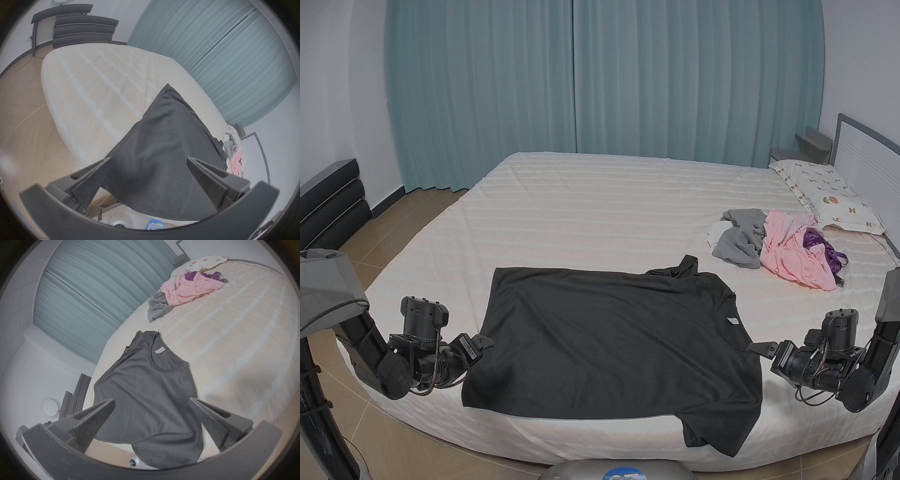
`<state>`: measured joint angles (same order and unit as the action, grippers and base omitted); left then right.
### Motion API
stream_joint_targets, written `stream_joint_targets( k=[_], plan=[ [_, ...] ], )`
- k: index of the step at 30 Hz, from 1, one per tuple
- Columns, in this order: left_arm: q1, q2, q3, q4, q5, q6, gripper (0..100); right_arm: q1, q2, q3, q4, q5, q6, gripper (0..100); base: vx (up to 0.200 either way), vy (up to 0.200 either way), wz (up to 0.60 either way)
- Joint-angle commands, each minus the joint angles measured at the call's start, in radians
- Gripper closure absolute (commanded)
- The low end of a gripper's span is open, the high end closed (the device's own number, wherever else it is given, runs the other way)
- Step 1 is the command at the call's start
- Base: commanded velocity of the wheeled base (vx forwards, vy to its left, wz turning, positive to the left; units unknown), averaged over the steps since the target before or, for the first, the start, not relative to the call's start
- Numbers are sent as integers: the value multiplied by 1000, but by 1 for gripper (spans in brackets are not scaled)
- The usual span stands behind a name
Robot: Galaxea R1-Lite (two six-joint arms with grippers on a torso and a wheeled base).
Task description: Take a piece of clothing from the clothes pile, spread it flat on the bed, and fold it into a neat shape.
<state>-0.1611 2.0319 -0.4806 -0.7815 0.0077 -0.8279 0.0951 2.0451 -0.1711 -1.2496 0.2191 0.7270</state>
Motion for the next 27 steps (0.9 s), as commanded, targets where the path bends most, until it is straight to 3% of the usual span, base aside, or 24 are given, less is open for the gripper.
stream_joint_targets(
  k=[1, 19, 27],
  plan=[
    [0, 4, -1, 1, 2, 0, 0, 2, 4, -1, -1, 0, 0, 0, 200, 0, 0],
    [3, 24, -12, -1, 3, 0, 0, 2, 24, -1, -2, 0, 0, 0, 0, 0, 0],
    [35, 50, -147, 21, 2, 1, 0, 2, 23, -5, -2, 0, 2, 0, 0, 0, 0]
  ],
)
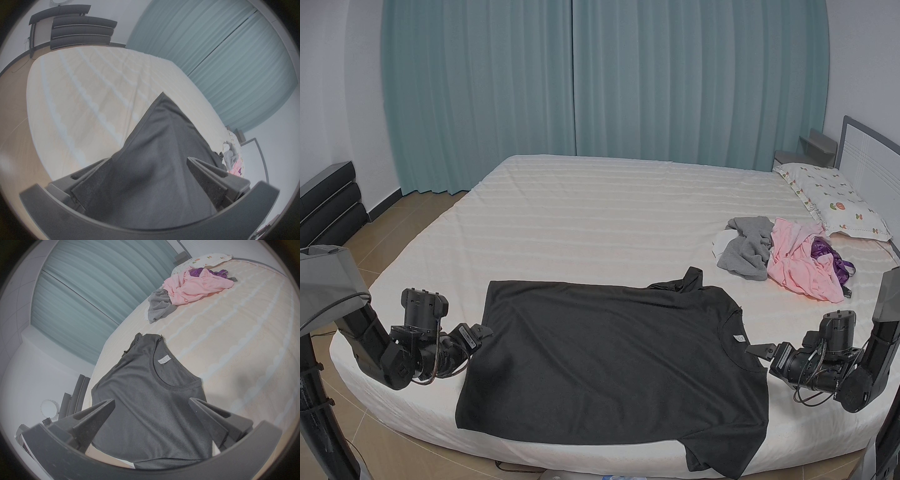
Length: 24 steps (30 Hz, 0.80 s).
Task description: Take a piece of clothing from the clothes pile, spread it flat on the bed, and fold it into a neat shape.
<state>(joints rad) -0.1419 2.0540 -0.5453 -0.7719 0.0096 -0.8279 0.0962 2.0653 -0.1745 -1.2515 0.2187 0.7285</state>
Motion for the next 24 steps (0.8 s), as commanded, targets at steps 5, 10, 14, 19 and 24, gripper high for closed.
stream_joint_targets(
  k=[5, 10, 14, 19, 24],
  plan=[
    [36, 130, -300, 71, -3, 4, 0, 0, 2, -7, 1, 2, 9, 0, 0, 0, 0],
    [62, 258, -561, 183, -46, 7, 0, 0, 6, -10, 1, 4, 14, 0, 0, 0, 0],
    [77, 362, -732, 249, -82, 9, 0, 14, 7, -10, 1, 5, 15, 0, 0, 0, 0],
    [84, 492, -938, 286, -79, 21, 0, 34, 7, -10, 1, 5, 26, 0, 0, 0, 0],
    [88, 580, -1085, 333, -62, 36, 0, 34, 24, -13, 0, 5, 28, 0, 0, 0, 0]
  ],
)
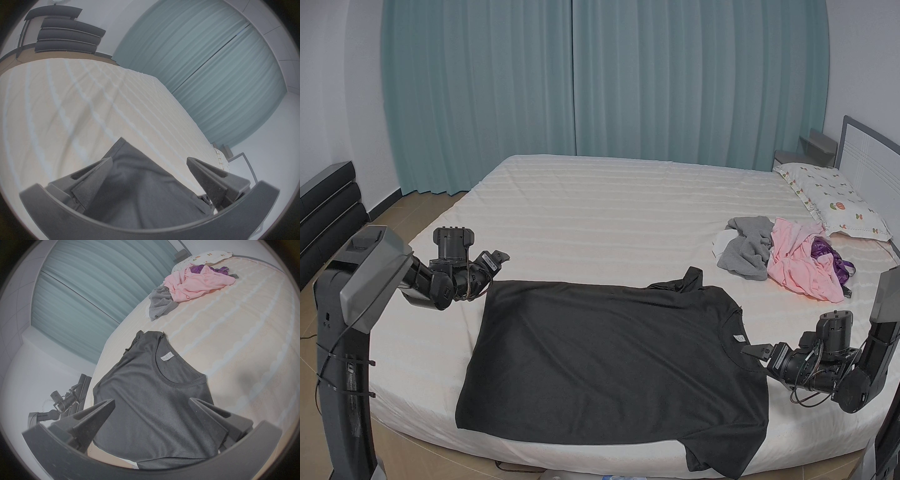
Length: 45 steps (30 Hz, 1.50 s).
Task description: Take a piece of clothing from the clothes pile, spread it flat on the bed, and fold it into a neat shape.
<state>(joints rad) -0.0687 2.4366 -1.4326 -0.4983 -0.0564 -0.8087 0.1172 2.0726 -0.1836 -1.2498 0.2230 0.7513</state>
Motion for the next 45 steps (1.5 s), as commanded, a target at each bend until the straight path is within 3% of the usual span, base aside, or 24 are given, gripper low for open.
stream_joint_targets(
  k=[1, 21, 22, 27, 32, 38, 43, 45],
  plan=[
    [15, 210, -218, 64, 12, 20, 0, 13, 27, -4, -2, 1, 7, 0, 0, 0, 0],
    [18, 312, -382, 92, 81, 86, 0, 21, 35, -7, -3, 1, 5, 0, 0, 0, 0],
    [18, 320, -399, 92, 81, 85, 100, 22, 37, -7, -7, 1, 5, 0, 0, 0, 0],
    [21, 328, -424, 92, 84, 83, 100, 30, 47, -42, -25, -4, 3, 0, 0, 0, 0],
    [44, 303, -440, 92, 96, 83, 100, 32, 109, -241, 16, -20, -1, 0, 0, 0, 0],
    [46, 292, -445, 104, 96, 83, 100, 36, 198, -631, 337, -33, 2, 0, 0, 0, 0],
    [43, 286, -440, 107, 98, 82, 100, 36, 342, -899, 504, -47, -10, 0, 0, 0, 0],
    [43, 286, -440, 107, 98, 82, 100, 38, 350, -915, 513, -47, -10, 0, 0, 0, 0]
  ],
)
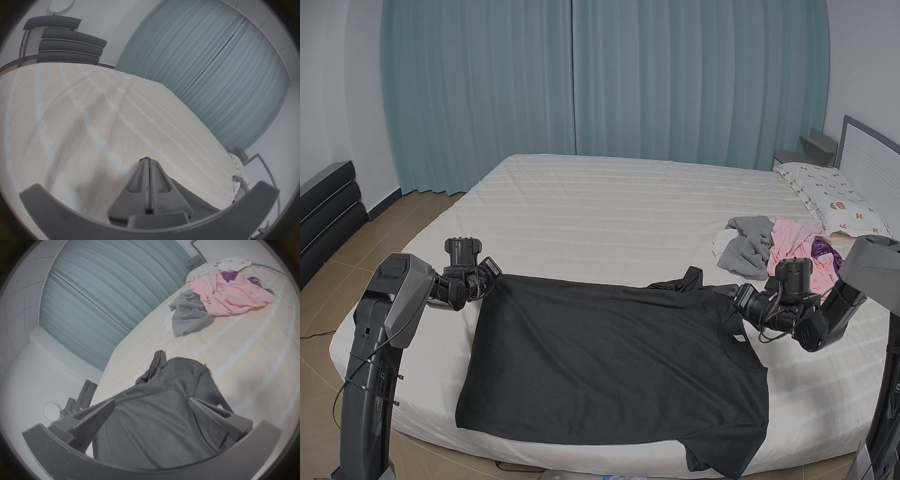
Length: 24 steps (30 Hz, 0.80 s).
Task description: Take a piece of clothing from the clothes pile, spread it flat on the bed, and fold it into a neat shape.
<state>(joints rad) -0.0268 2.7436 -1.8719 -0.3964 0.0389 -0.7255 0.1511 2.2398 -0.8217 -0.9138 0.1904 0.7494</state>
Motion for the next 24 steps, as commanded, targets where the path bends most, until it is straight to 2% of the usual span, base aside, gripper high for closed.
stream_joint_targets(
  k=[1, 5, 8, 12, 24],
  plan=[
    [1, -22, 0, 5, 9, -2, 100, 2, 239, -402, 256, -28, -18, 0, 0, 0, 0],
    [-1, -33, 10, 5, 10, -3, 100, -8, 319, -571, 351, -62, -22, 0, 0, 0, 0],
    [-1, -36, 10, 5, 10, -3, 100, -10, 376, -660, 363, -101, -35, 0, 0, 0, 0],
    [-2, -36, 10, 14, 10, -3, 100, -11, 445, -754, 363, -115, -82, 0, 0, 0, 0],
    [-4, -30, 10, 25, 21, -5, 100, -21, 509, -901, 362, -144, -99, 0, 0, 0, 0]
  ],
)
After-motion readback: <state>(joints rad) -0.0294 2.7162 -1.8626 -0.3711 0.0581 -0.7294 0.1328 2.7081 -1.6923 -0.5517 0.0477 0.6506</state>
